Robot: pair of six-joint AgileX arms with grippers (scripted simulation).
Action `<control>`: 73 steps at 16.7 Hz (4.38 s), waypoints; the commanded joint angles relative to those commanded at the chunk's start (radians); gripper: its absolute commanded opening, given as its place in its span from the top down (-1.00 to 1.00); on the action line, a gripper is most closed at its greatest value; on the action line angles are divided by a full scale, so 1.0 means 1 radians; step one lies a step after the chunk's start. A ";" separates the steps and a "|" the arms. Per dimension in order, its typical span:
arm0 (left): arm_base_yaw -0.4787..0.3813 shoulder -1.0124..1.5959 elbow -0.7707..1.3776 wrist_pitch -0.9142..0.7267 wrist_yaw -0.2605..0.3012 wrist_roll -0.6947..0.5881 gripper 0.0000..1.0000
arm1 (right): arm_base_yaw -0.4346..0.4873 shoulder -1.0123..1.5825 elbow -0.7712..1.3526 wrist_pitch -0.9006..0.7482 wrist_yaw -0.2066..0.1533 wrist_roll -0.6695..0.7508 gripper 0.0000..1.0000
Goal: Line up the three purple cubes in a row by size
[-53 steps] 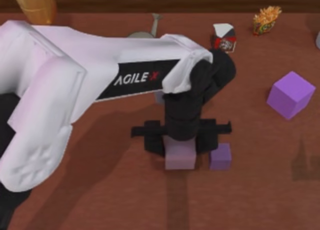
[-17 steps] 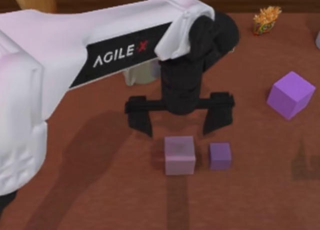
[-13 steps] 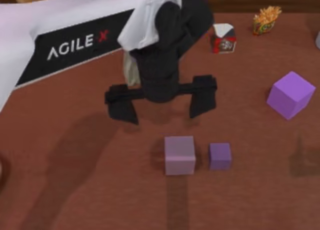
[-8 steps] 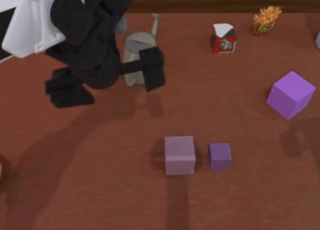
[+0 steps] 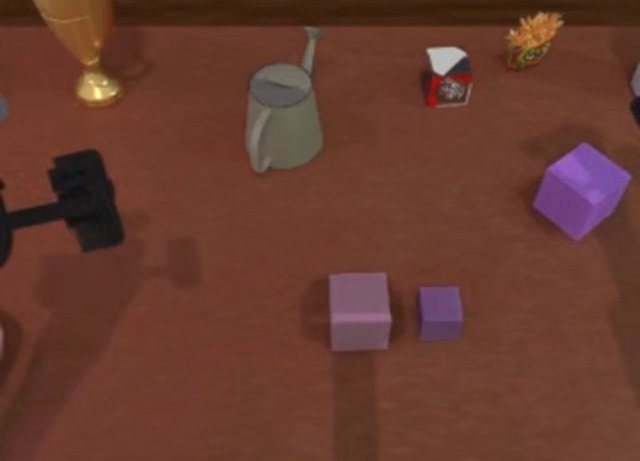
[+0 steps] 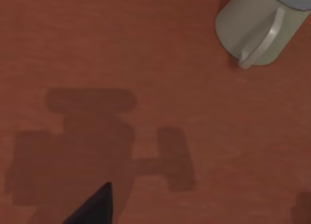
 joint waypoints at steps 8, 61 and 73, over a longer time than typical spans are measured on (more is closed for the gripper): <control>0.229 -0.695 -0.555 0.381 0.011 0.298 -1.00 | 0.035 0.645 0.578 -0.363 0.000 -0.155 -1.00; 0.285 -0.870 -0.690 0.490 0.015 0.389 -1.00 | 0.048 0.818 0.648 -0.346 -0.002 -0.190 1.00; 0.285 -0.870 -0.690 0.490 0.015 0.389 -1.00 | 0.145 0.868 0.793 -0.438 0.000 -0.030 1.00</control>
